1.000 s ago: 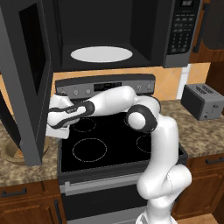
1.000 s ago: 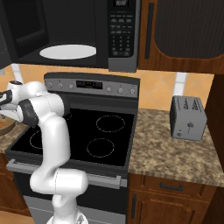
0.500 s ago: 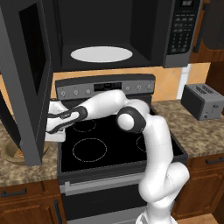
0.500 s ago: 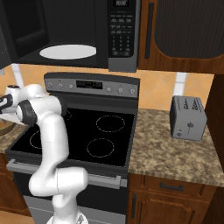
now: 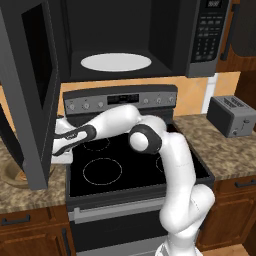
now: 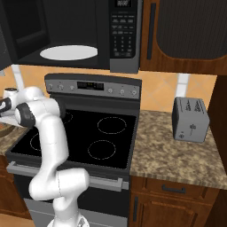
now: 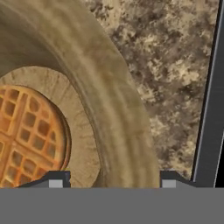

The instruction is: Open the microwave, place the bowl with waffle inside the microwave, then close the microwave door and turn it on.

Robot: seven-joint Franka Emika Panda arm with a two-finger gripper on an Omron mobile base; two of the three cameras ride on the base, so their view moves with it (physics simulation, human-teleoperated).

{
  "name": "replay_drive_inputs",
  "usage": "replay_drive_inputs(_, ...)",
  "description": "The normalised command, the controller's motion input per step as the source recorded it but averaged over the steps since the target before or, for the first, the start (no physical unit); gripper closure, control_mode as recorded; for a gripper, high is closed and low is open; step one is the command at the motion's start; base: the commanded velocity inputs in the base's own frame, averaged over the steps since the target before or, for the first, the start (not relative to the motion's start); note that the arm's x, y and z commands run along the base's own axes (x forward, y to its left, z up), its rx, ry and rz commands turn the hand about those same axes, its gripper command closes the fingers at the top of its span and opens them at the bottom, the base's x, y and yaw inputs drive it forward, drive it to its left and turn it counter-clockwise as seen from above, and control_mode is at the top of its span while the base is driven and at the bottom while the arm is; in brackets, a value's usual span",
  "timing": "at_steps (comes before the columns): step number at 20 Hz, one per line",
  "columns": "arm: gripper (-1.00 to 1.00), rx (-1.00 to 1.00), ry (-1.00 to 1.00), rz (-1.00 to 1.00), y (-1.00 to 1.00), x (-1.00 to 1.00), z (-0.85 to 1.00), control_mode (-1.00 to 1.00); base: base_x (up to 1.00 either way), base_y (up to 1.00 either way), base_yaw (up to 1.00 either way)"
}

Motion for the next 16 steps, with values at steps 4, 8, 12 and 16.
replay_drive_inputs(4,1.0,0.0,-0.12,0.0,0.02,-0.13,-0.1,-1.0,0.0,0.0,0.0)
replay_drive_inputs(8,1.0,0.17,-0.28,0.0,-0.72,-0.69,0.16,-1.0,0.0,0.0,0.0)
replay_drive_inputs(12,1.0,0.33,-0.51,0.0,-1.0,-1.0,0.81,-1.0,0.0,0.0,0.0)
replay_drive_inputs(16,1.0,0.29,-0.48,0.0,-1.0,-1.0,0.81,-1.0,0.0,0.0,0.0)
